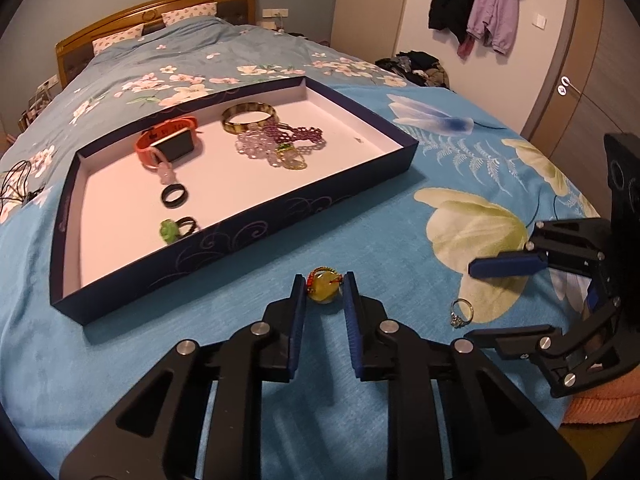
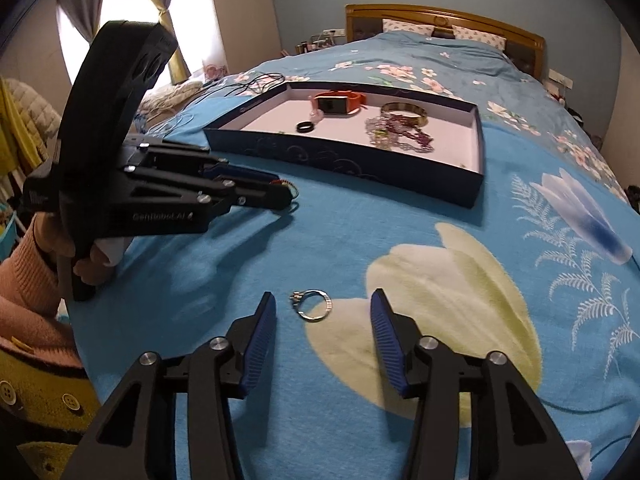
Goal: Organize jewelry
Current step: 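Grasp the yellow ring with the left tool while the right tool reaches the silver ring, then grasp the silver ring with the right tool while the left tool lifts the yellow ring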
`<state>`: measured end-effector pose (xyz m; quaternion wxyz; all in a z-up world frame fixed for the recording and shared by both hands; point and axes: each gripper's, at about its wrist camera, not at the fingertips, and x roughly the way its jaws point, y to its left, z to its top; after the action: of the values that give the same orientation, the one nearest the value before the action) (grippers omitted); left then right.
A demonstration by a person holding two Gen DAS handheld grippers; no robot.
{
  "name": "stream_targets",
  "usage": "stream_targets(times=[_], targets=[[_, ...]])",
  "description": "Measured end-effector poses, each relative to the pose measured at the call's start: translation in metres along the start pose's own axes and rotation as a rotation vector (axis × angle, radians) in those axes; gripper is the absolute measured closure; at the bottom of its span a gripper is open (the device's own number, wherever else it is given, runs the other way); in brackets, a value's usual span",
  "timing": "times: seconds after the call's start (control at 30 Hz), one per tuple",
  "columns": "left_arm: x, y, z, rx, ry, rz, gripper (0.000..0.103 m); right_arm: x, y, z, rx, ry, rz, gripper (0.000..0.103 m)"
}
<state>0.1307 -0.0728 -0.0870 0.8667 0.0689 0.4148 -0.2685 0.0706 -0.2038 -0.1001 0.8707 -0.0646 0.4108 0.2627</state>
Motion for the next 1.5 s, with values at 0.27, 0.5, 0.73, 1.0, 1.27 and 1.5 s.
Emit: stream_targets(times=[0.27, 0.5, 0.73, 1.0, 1.27, 1.5], targets=[[-0.013, 0.013, -0.006, -0.037, -0.021, 0.025, 0.084, 0.004, 0.012, 0.002, -0.044, 0.003, -0.032, 0.078], [-0.02, 0.019, -0.008, -0.051, -0.036, 0.034, 0.084, 0.004, 0.013, 0.003, -0.047, -0.003, -0.048, 0.084], [-0.026, 0.017, -0.008, -0.048, -0.055, 0.038, 0.084, 0.0, 0.009, 0.006, -0.027, -0.022, -0.052, 0.084], [-0.035, 0.02, -0.006, -0.054, -0.08, 0.048, 0.084, -0.007, 0.003, 0.014, -0.005, -0.067, -0.042, 0.084], [-0.046, 0.023, -0.003, -0.058, -0.11, 0.061, 0.084, -0.009, -0.002, 0.027, 0.004, -0.111, -0.045, 0.084], [-0.055, 0.027, 0.003, -0.058, -0.14, 0.079, 0.084, -0.012, -0.003, 0.043, -0.005, -0.153, -0.049, 0.084]])
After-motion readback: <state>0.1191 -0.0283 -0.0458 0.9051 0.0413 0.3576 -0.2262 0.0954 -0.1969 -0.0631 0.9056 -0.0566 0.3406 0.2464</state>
